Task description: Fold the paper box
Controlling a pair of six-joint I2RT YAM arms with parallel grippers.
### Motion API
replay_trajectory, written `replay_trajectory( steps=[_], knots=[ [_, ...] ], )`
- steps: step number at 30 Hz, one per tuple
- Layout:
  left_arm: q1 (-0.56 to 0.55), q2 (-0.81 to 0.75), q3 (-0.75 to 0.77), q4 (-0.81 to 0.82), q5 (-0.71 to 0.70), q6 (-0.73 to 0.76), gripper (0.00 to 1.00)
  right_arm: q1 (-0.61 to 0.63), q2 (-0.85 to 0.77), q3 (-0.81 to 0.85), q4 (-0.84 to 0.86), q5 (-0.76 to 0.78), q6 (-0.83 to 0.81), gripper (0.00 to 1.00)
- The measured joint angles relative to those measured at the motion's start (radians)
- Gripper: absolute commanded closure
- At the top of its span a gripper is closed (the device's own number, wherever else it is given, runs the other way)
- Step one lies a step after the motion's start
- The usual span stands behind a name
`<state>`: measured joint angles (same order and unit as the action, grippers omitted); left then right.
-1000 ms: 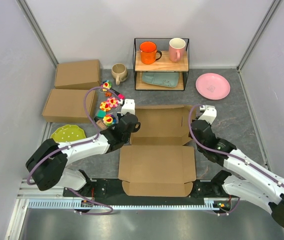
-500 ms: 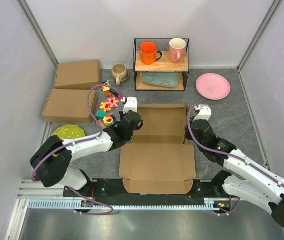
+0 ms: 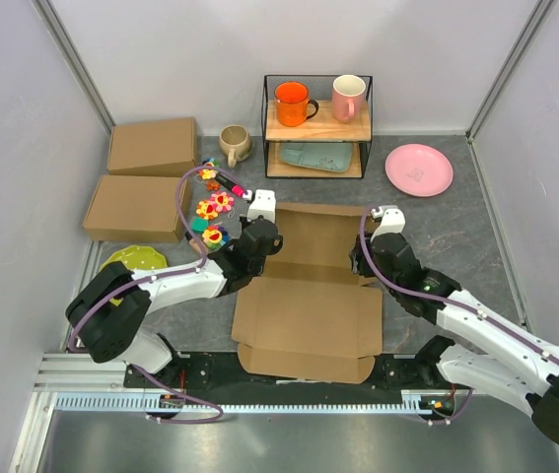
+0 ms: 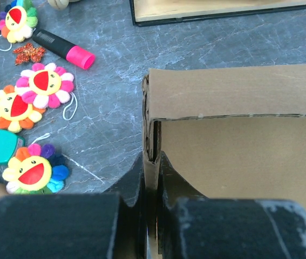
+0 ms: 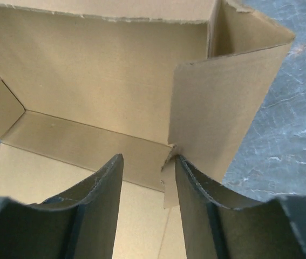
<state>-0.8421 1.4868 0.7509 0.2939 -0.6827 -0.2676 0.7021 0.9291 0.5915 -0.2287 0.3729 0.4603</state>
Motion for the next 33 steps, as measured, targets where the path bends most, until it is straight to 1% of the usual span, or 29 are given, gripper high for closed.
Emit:
replay_trajectory(
  steps=[1, 4, 8, 9, 12, 13, 15, 16, 18, 19, 21, 24, 26, 29, 30, 32, 33],
  knots=[
    [0.000, 0.004, -0.002, 0.013, 0.002, 0.004, 0.98, 0.001, -0.014, 0.009, -0.024, 0.002, -0.007, 0.40],
    [0.000, 0.010, -0.003, 0.033, 0.003, 0.010, 0.98, 0.001, -0.065, 0.048, -0.082, 0.028, -0.019, 0.34],
    [0.000, 0.010, -0.005, 0.040, 0.004, 0.016, 0.98, 0.001, -0.131, 0.158, -0.132, 0.104, -0.029, 0.34],
    [0.000, 0.010, -0.005, 0.040, 0.003, 0.017, 0.98, 0.001, -0.150, 0.183, -0.135, 0.140, -0.026, 0.35],
    [0.000, 0.010, -0.010, 0.050, 0.003, 0.023, 0.98, -0.002, -0.204, 0.227, -0.142, 0.277, -0.003, 0.48],
    [-0.001, 0.010, -0.013, 0.056, 0.003, 0.023, 0.98, -0.005, -0.215, 0.233, -0.148, 0.324, 0.013, 0.58],
    [-0.002, 0.010, -0.018, 0.068, 0.003, 0.026, 0.98, -0.031, -0.223, 0.238, -0.162, 0.403, 0.050, 0.66],
    [-0.002, 0.010, -0.021, 0.074, 0.003, 0.027, 0.98, -0.047, -0.217, 0.240, -0.168, 0.424, 0.069, 0.73],
    [-0.002, 0.010, -0.026, 0.085, 0.002, 0.028, 0.98, -0.126, -0.189, 0.237, -0.189, 0.443, 0.132, 0.75],
    [-0.002, 0.010, -0.027, 0.089, 0.002, 0.028, 0.98, -0.162, -0.180, 0.233, -0.192, 0.437, 0.154, 0.76],
    [-0.002, 0.010, -0.033, 0.101, 0.001, 0.029, 0.98, -0.275, -0.153, 0.209, -0.185, 0.389, 0.205, 0.76],
    [-0.002, 0.009, -0.038, 0.110, 0.000, 0.030, 0.98, -0.452, -0.106, 0.146, -0.153, 0.255, 0.267, 0.76],
    [-0.003, 0.008, -0.041, 0.114, -0.001, 0.031, 0.98, -0.537, -0.058, 0.092, -0.107, 0.163, 0.288, 0.74],
    [-0.005, 0.008, -0.047, 0.126, -0.005, 0.032, 0.98, -0.562, 0.053, 0.051, -0.056, 0.035, 0.292, 0.68],
    [-0.005, 0.008, -0.048, 0.128, -0.007, 0.032, 0.98, -0.561, 0.093, 0.045, -0.037, -0.010, 0.288, 0.62],
    [-0.007, 0.008, -0.049, 0.130, -0.012, 0.034, 0.98, -0.561, 0.142, 0.022, 0.011, -0.103, 0.276, 0.55],
    [-0.008, 0.008, -0.049, 0.130, -0.013, 0.035, 0.98, -0.561, 0.144, 0.007, 0.034, -0.141, 0.270, 0.54]
  ],
)
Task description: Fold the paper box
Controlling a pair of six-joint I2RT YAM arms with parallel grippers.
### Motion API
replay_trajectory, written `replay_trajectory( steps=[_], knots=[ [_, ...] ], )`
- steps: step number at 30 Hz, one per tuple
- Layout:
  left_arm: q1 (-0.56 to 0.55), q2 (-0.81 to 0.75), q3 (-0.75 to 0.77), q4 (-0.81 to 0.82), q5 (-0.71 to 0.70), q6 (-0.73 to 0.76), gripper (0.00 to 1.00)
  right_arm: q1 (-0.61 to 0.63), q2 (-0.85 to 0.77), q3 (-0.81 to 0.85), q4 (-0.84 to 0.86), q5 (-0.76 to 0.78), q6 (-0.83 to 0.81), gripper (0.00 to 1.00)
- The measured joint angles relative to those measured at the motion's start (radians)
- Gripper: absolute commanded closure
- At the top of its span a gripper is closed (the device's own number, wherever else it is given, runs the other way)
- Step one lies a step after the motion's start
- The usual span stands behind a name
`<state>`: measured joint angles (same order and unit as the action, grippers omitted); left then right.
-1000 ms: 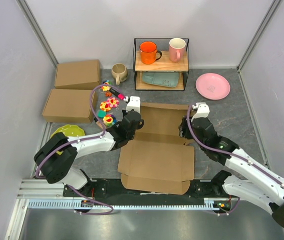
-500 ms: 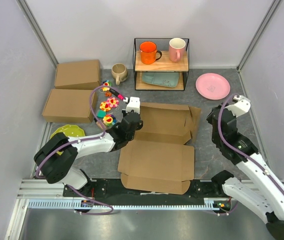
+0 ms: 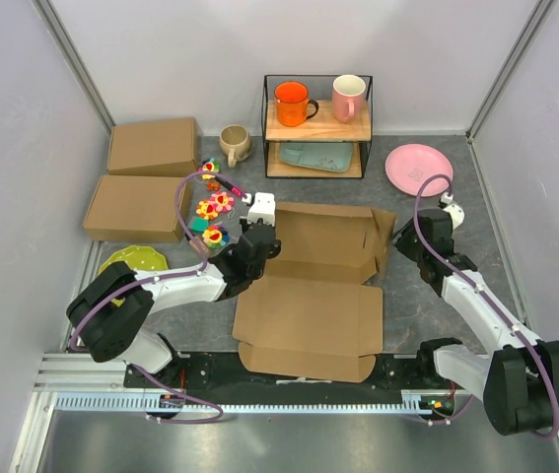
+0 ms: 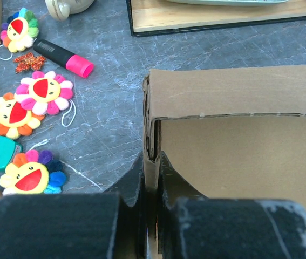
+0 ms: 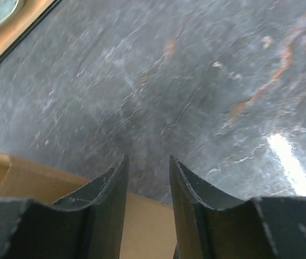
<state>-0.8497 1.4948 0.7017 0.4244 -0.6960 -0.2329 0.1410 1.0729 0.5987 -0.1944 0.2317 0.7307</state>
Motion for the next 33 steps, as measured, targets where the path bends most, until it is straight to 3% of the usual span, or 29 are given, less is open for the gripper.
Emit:
replay_trajectory(
  steps=[9, 20, 33],
  knots=[
    [-0.001, 0.000, 0.000, 0.000, -0.001, 0.006, 0.98, 0.018, -0.118, -0.143, 0.182, -0.262, -0.060, 0.46],
    [-0.001, 0.000, 0.000, 0.000, -0.001, 0.007, 0.98, 0.073, -0.294, -0.192, 0.232, -0.306, -0.134, 0.42],
    [0.000, -0.003, 0.000, -0.003, 0.009, 0.015, 0.98, 0.140, -0.154, -0.188, 0.316, -0.323, -0.164, 0.38]
  ],
)
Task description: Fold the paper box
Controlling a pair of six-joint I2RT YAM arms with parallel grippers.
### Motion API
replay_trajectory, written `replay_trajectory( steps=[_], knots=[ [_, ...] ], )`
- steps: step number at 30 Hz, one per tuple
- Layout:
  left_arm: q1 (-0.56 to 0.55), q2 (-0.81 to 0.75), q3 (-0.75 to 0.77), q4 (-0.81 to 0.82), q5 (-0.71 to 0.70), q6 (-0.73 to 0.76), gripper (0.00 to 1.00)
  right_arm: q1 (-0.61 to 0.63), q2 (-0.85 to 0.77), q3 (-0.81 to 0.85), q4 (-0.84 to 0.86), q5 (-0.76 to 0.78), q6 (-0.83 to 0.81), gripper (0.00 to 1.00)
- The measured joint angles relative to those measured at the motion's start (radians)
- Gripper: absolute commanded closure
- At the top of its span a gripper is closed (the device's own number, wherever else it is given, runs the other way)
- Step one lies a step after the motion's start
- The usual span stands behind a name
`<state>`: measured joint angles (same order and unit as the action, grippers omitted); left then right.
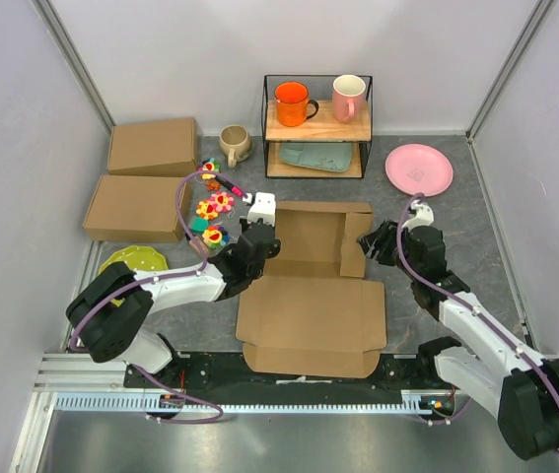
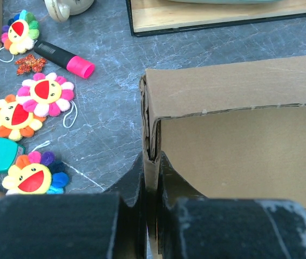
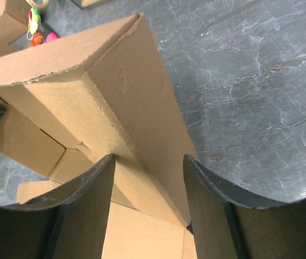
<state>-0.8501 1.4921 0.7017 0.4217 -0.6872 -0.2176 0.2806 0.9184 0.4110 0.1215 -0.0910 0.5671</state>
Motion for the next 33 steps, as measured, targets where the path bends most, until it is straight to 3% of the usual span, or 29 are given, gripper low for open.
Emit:
replay_trajectory(
  steps=[7, 11, 17, 18, 22, 24, 26, 29, 31, 33],
  knots=[
    [0.002, -0.003, -0.009, 0.015, 0.013, 0.033, 0.98, 0.073, 0.101, 0.038, 0.030, 0.073, -0.019, 0.34],
    [0.002, -0.006, -0.021, 0.040, 0.017, 0.057, 0.98, 0.098, 0.173, 0.077, 0.053, 0.125, -0.032, 0.39],
    [0.000, -0.010, -0.039, 0.074, 0.011, 0.077, 0.98, 0.138, 0.286, 0.140, 0.064, 0.257, -0.076, 0.67],
    [-0.002, -0.010, -0.042, 0.079, 0.011, 0.080, 0.98, 0.145, 0.297, 0.147, 0.061, 0.284, -0.085, 0.77],
    [-0.007, -0.016, -0.049, 0.095, 0.008, 0.087, 0.98, 0.187, 0.331, 0.186, 0.015, 0.413, -0.135, 0.96],
    [-0.010, -0.019, -0.049, 0.105, 0.009, 0.092, 0.98, 0.208, 0.340, 0.200, -0.005, 0.465, -0.159, 0.95],
    [-0.011, -0.021, -0.050, 0.105, 0.009, 0.093, 0.98, 0.220, 0.341, 0.203, -0.016, 0.499, -0.167, 0.85],
    [-0.011, -0.021, -0.050, 0.105, 0.009, 0.093, 0.98, 0.226, 0.343, 0.207, -0.024, 0.517, -0.169, 0.80],
    [-0.012, -0.021, -0.050, 0.105, 0.010, 0.093, 0.98, 0.226, 0.354, 0.216, -0.027, 0.527, -0.167, 0.80],
    [-0.015, -0.021, -0.051, 0.104, 0.009, 0.093, 0.98, 0.226, 0.374, 0.233, -0.032, 0.539, -0.167, 0.92]
  ],
)
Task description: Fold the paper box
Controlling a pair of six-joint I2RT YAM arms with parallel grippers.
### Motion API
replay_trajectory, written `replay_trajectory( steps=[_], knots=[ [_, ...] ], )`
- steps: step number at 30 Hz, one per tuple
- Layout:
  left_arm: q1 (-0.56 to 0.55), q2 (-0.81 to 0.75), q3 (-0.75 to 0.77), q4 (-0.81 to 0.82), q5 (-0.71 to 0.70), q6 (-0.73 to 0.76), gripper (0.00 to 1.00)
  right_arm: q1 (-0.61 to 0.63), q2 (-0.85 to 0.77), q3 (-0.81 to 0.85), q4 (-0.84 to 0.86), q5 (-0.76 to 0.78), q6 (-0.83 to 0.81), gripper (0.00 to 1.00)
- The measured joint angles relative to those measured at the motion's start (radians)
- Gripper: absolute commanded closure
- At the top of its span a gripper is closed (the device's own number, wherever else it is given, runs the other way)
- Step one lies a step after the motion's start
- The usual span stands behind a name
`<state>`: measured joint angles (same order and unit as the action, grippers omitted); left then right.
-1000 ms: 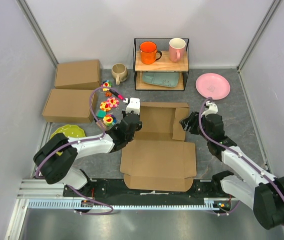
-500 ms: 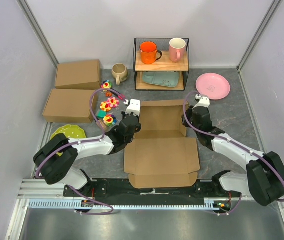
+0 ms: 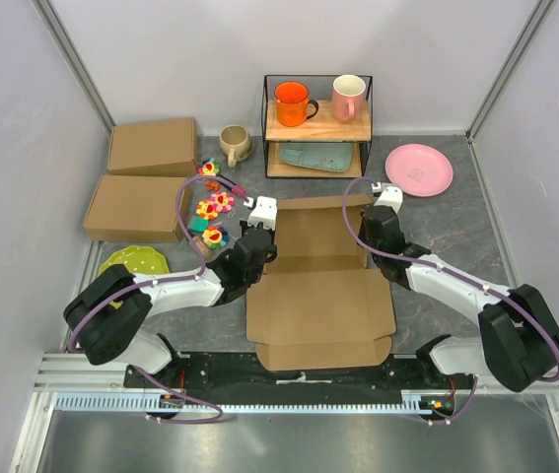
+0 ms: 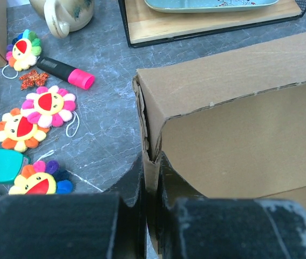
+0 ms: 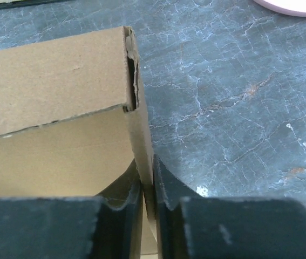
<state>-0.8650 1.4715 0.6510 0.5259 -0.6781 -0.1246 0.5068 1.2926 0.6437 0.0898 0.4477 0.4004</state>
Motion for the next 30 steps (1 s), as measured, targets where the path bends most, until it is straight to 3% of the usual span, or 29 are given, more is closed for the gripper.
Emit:
replay_trajectory(
  steps=[2, 16, 17, 20, 23, 27, 28, 30],
  knots=[
    [-0.001, 0.000, -0.002, 0.001, -0.001, 0.000, 0.98, 0.000, 0.025, 0.021, -0.005, 0.007, -0.004, 1.00],
    [-0.006, 0.000, -0.013, 0.010, 0.004, 0.000, 0.98, 0.074, 0.098, 0.108, -0.127, 0.222, 0.040, 1.00],
    [-0.006, 0.000, -0.013, 0.010, 0.004, 0.000, 0.98, 0.074, 0.098, 0.108, -0.129, 0.223, 0.045, 0.83],
    [-0.007, 0.000, -0.013, 0.009, 0.003, 0.000, 0.98, 0.074, 0.089, 0.099, -0.120, 0.215, 0.048, 0.58],
    [-0.008, -0.001, -0.016, 0.021, 0.004, 0.000, 0.98, 0.063, 0.079, 0.082, -0.121, 0.215, 0.057, 0.49],
    [-0.008, -0.006, -0.024, 0.025, 0.004, 0.000, 0.98, 0.053, 0.082, 0.080, -0.120, 0.212, 0.058, 0.54],
    [-0.009, -0.008, -0.026, 0.025, 0.003, 0.000, 0.98, 0.053, 0.085, 0.080, -0.116, 0.212, 0.057, 0.58],
    [-0.011, -0.012, -0.030, 0.025, 0.003, 0.000, 0.98, 0.053, 0.100, 0.080, -0.099, 0.211, 0.055, 0.77]
  ],
)
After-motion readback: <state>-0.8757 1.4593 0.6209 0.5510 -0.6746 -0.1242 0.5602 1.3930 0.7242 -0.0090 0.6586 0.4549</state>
